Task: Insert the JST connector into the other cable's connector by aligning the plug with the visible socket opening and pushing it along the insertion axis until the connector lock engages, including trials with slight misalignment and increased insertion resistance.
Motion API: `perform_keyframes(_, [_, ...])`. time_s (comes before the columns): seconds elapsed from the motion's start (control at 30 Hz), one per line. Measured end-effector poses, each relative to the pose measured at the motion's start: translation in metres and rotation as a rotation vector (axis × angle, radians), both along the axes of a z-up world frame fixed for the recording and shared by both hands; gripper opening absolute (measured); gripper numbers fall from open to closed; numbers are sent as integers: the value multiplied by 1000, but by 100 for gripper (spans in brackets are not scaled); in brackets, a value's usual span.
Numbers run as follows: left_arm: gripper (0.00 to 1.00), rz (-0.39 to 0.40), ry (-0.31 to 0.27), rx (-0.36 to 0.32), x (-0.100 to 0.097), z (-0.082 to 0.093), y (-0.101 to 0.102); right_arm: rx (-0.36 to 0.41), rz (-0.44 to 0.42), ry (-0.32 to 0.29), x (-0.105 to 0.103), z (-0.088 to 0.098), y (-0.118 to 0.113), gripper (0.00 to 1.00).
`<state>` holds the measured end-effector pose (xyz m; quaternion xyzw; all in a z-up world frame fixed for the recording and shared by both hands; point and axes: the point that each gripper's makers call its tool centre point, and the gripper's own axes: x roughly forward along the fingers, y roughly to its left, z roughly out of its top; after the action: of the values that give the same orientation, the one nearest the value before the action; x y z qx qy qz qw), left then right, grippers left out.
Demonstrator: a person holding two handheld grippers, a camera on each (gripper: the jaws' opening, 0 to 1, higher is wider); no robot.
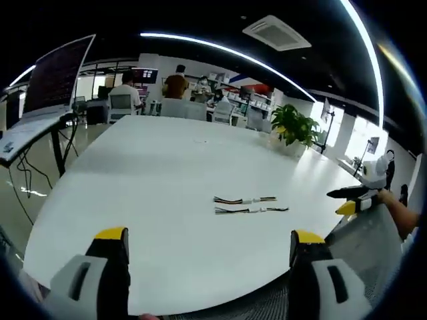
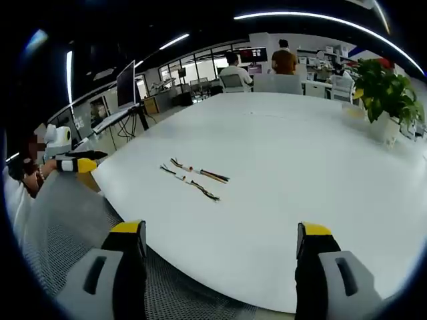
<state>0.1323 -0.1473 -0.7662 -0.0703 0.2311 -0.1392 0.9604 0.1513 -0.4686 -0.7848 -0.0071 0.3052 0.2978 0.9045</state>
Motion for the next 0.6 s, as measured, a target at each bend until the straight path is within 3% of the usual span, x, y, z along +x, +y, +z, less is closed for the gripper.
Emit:
perform_keyframes(0.1, [99, 1, 41, -27, -3, -5, -2, -2, 5, 1, 0, 0, 1, 92])
perform_keyframes(0.43, [99, 7, 30, -19, -3, -3, 0, -1, 13, 2, -1, -1, 1, 92])
perform_keyframes(0.53, [99, 17, -9, -37, -1, 3, 1, -6, 16, 5, -2, -1, 2, 92])
perform_keyframes(0.6, [99, 16, 9, -37, -1, 0, 1, -5, 15, 4, -2, -1, 2, 92])
